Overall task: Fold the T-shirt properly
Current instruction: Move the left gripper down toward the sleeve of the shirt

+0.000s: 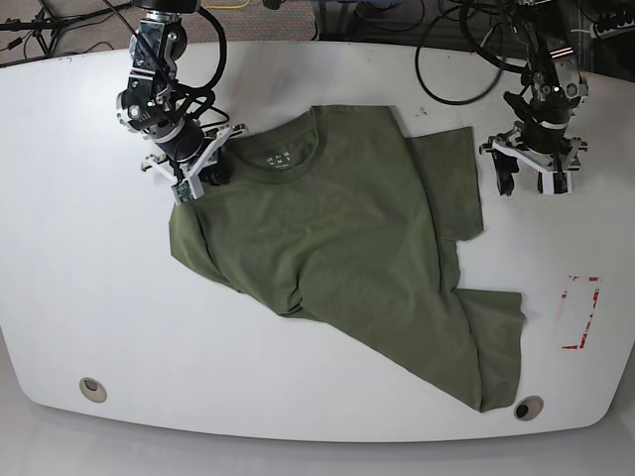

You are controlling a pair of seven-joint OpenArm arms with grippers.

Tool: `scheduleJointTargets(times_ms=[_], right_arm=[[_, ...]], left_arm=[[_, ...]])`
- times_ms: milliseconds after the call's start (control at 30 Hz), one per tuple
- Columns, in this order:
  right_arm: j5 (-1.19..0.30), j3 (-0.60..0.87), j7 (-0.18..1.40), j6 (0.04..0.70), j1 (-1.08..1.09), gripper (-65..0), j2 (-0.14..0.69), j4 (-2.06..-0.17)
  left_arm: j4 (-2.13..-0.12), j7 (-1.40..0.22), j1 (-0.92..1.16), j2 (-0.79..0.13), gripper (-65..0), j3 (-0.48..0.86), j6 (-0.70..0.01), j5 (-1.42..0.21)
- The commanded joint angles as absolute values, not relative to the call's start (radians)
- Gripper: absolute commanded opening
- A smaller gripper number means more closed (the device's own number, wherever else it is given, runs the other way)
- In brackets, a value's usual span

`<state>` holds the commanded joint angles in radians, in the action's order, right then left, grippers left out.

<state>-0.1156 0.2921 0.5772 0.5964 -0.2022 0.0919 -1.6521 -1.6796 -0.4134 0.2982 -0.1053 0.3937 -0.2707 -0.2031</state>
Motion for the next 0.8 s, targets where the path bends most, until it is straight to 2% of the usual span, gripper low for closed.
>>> scheduleJointTargets(times_ms=[500, 567, 633, 800], right_arm=[[-0.117, 0.318, 0.608, 0.613, -0.236, -55.3, 0.108, -1.671], [-0.116, 0.318, 0.608, 0.606, -0.233, -55.0, 0.109, -1.673], [-0.115, 0.317, 0.6, 0.59, -0.227, -56.9, 0.108, -1.683], [-0.114, 0.318, 0.599, 0.589, -0.226, -57.2, 0.107, -1.689]], left_arm=[[-1.633, -0.401, 0.248, -0.143, -27.0, 0.407, -0.285, -0.213], [-1.617, -0.411, 0.24, -0.14, -26.5, 0.407, -0.295, -0.227], [-1.516, -0.469, 0.161, -0.125, -23.8, 0.405, -0.321, -0.277], [-1.486, -0.481, 0.15, -0.124, -23.3, 0.395, -0.325, -0.293]])
